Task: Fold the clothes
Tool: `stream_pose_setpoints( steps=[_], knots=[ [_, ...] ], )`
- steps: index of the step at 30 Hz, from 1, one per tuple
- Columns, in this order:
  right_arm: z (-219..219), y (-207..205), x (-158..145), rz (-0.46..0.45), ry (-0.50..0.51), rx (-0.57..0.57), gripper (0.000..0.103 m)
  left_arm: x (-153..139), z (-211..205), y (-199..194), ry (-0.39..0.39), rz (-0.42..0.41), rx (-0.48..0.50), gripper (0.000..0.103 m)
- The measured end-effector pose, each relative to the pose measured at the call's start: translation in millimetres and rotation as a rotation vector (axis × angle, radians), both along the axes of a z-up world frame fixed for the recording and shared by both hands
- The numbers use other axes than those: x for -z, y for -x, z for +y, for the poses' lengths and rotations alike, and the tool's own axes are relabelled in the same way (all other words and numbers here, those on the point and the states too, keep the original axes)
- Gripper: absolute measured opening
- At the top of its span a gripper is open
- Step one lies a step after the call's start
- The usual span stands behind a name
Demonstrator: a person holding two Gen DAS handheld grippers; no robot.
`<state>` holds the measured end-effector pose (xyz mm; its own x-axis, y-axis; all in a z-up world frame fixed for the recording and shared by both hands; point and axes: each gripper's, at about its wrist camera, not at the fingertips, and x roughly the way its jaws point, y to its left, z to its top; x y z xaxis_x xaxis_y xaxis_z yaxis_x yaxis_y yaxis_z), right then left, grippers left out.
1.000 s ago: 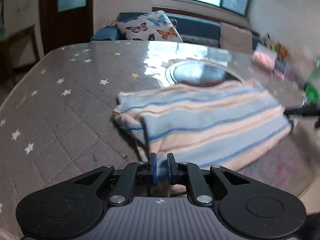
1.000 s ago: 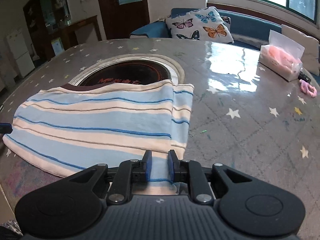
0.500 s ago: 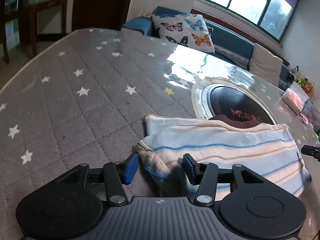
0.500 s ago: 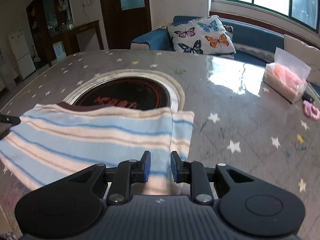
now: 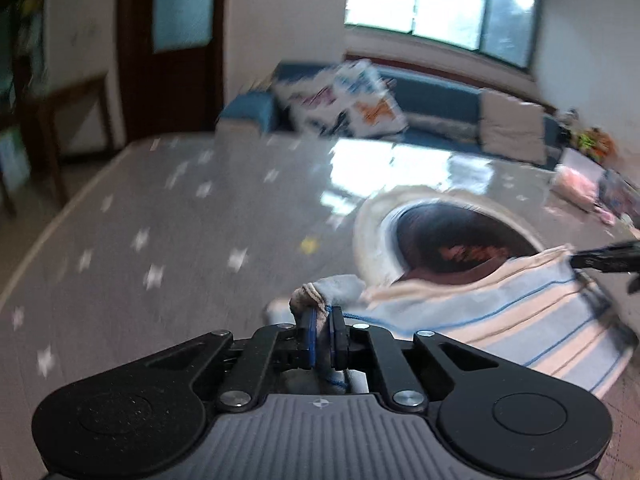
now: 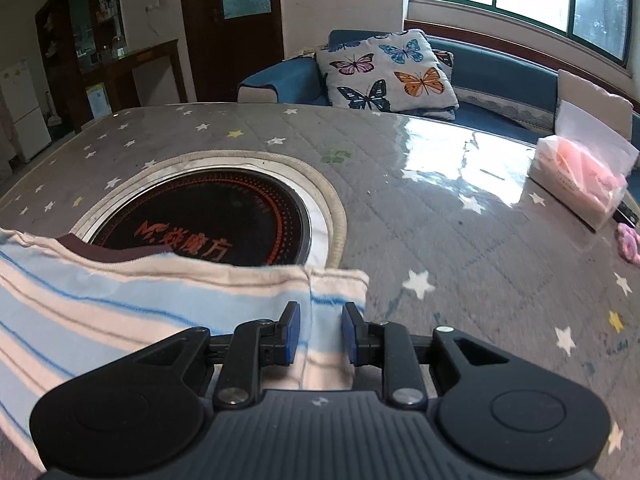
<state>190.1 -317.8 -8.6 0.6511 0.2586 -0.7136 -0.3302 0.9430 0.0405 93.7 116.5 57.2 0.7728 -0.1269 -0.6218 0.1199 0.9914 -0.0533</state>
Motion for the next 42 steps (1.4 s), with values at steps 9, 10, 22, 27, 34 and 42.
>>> stream_pose_setpoints(
  steps=[9,10,22,27,34,42],
  knots=[
    [10.1,-10.4,5.4,0.003,-0.061,-0.019,0.022,-5.5,-11.4,-10.2,-0.018,-0.029,0.035,0.007],
    [11.8,-11.4,8.1,0.008,-0.055,-0.020,0.018,-5.5,-11.2,-10.3,-0.016,-0.028,0.034,0.007],
    [2.8,-1.7,3.2,-0.084,-0.060,0.073,0.008,41.4,-0.1,-35.1,-0.076,0.052,-0.021,0.009],
    [3.4,-7.7,9.9,-0.069,-0.010,0.079,0.018,39.4,10.2,-34.5,-0.056,0.051,-0.055,0.034],
    [15.4,4.9,-9.1,-0.097,-0.007,0.012,0.039,18.9,13.8,-13.3,-0.040,0.020,-0.059,0.059],
    [57.8,9.8,1.5,-0.053,-0.011,-0.112,0.048,8.6,24.0,37.2,0.016,0.022,-0.039,0.069]
  ],
)
